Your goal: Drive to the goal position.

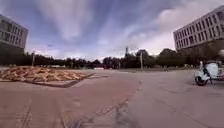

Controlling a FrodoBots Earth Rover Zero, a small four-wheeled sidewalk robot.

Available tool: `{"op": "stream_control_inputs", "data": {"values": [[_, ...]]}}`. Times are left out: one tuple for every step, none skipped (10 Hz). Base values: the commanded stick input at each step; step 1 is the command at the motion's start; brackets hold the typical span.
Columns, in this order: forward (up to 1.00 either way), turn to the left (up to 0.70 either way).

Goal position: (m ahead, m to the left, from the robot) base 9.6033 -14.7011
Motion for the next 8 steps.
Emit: {"op": "stream_control_inputs", "data": {"values": [[1.0,-0.3],[1.0,-0.3],[1.0,-0.3],[1.0,-0.3],[1.0,-0.3],[1.0,-0.3],[1.0,-0.3],[1.0,-0.3]]}}
